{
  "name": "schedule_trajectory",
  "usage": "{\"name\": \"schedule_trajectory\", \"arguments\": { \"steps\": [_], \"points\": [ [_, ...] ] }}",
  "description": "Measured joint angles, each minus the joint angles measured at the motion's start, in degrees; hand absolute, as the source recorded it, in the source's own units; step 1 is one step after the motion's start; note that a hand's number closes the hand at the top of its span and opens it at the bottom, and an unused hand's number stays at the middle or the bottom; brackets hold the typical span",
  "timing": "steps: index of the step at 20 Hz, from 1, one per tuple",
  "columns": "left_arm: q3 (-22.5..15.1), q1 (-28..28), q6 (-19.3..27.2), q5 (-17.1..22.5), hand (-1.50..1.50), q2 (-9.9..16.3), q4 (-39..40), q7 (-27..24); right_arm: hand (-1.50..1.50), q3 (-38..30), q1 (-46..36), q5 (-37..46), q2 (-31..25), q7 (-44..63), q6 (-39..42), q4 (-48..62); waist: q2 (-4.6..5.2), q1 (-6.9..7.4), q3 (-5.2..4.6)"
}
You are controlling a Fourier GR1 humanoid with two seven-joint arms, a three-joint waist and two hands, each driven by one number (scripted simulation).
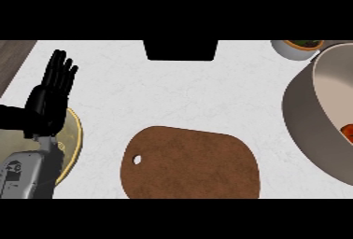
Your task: Pick the tomato from the cutting board and place it in the pot
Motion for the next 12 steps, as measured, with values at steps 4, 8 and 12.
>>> {"name": "schedule_trajectory", "arguments": {
  "steps": [4, 8, 12],
  "points": [
    [-0.24, 0.44, 0.07, -0.29, 0.00, -0.60, 0.44, -0.97, -1.50, -2.95, -1.49, -3.15, -4.21, 0.44, 1.76, 5.63, 0.31, 0.37, 0.44],
    [-0.15, 0.56, -0.63, 0.11, 0.00, -0.42, 0.28, -1.20, -1.50, -4.50, -0.79, -4.94, -7.10, -0.10, 2.50, 9.34, 0.54, 0.76, 0.70],
    [-0.26, 0.04, -0.48, 0.07, 0.00, -0.59, 0.30, -0.79, -1.50, -5.72, -0.15, -6.39, -9.66, -0.13, 3.07, 11.57, 0.71, 0.90, 0.88]
  ]
}}
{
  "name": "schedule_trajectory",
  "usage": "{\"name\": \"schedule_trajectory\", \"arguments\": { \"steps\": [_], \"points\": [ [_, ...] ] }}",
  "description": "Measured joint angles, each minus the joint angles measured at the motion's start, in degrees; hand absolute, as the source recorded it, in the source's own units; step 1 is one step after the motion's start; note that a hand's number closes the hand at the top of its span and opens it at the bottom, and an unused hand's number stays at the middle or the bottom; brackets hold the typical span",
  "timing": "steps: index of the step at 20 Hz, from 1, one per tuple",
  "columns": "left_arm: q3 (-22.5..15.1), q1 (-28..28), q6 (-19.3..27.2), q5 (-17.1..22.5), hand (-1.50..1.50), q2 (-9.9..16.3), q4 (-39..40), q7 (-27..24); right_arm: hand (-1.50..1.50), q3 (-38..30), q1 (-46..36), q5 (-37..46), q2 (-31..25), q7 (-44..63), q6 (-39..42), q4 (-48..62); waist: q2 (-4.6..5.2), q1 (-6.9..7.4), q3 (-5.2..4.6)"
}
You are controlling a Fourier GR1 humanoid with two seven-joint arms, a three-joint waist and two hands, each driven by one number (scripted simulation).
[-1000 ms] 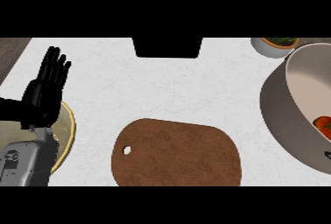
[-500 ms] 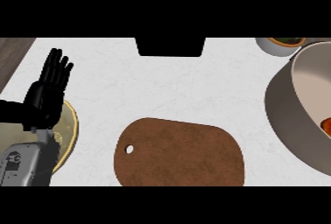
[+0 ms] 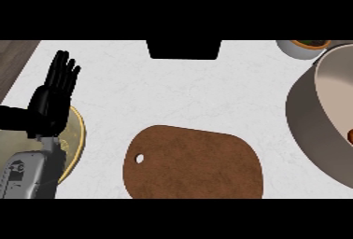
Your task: Pick the tomato from the cutting board and place it in the pot
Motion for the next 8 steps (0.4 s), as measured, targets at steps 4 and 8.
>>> {"name": "schedule_trajectory", "arguments": {
  "steps": [4, 8],
  "points": [
    [0.12, -0.06, 0.07, 0.21, 0.00, -0.05, -0.58, 0.28, -1.50, -0.75, 1.43, -1.07, -1.54, -0.31, 0.41, 1.12, 0.08, 0.05, 0.15],
    [0.22, 0.11, 0.33, 0.19, 0.00, -0.15, -0.82, 0.39, -1.50, -1.38, 2.79, -2.08, -3.33, -0.14, 1.07, 1.49, 0.14, -0.10, 0.29]
  ]
}}
